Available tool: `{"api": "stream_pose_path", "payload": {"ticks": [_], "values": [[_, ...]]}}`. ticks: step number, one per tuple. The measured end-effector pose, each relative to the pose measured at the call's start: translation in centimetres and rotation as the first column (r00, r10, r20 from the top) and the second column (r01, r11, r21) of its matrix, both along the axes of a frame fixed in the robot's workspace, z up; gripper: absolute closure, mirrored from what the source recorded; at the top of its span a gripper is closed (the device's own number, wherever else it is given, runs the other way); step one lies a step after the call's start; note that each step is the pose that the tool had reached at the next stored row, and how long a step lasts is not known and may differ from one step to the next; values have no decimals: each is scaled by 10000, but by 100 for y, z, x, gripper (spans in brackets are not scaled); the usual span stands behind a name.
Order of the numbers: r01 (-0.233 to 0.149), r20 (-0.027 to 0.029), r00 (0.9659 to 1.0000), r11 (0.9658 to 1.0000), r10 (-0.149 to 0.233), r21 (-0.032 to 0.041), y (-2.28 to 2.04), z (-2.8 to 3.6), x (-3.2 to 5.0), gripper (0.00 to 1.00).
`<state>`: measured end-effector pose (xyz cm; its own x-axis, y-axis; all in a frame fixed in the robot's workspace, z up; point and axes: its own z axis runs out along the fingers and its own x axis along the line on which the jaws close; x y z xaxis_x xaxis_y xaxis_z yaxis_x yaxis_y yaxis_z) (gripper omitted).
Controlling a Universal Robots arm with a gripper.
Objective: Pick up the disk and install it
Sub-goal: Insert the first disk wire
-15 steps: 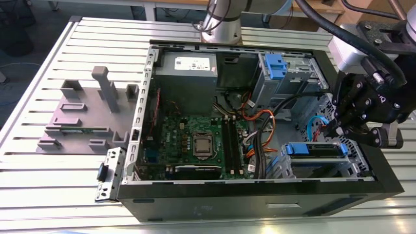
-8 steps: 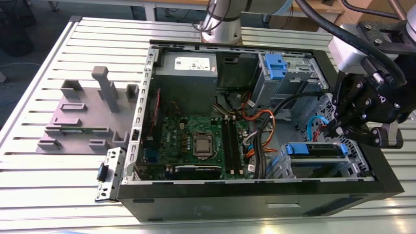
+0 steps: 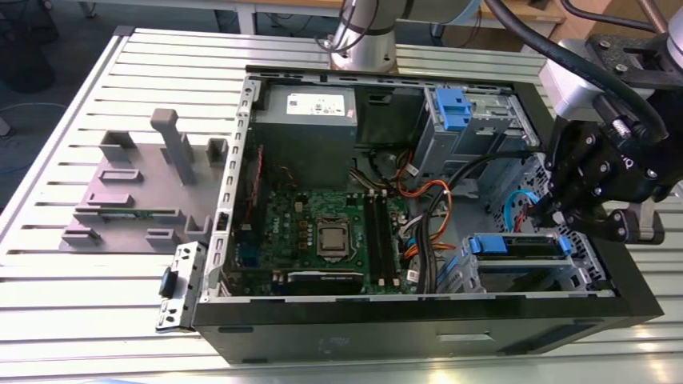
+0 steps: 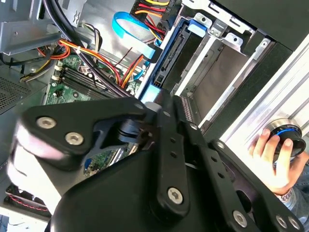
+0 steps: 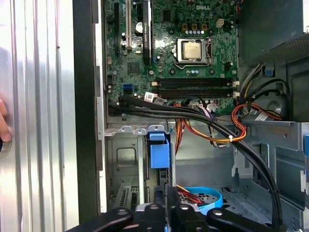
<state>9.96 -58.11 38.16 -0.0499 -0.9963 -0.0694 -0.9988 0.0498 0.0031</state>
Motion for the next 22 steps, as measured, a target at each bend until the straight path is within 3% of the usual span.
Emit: {"api": "stream_pose_path", "payload": {"ticks": [1, 3, 6, 7, 22], "values": [[0, 0, 10000, 10000, 0, 0, 0, 0, 0, 83], [0, 0, 10000, 10000, 0, 0, 0, 0, 0, 71], [0, 0, 10000, 10000, 0, 0, 0, 0, 0, 65], [0, 0, 10000, 10000, 0, 0, 0, 0, 0, 58], [0, 0, 10000, 10000, 0, 0, 0, -8, 37, 58]]}}
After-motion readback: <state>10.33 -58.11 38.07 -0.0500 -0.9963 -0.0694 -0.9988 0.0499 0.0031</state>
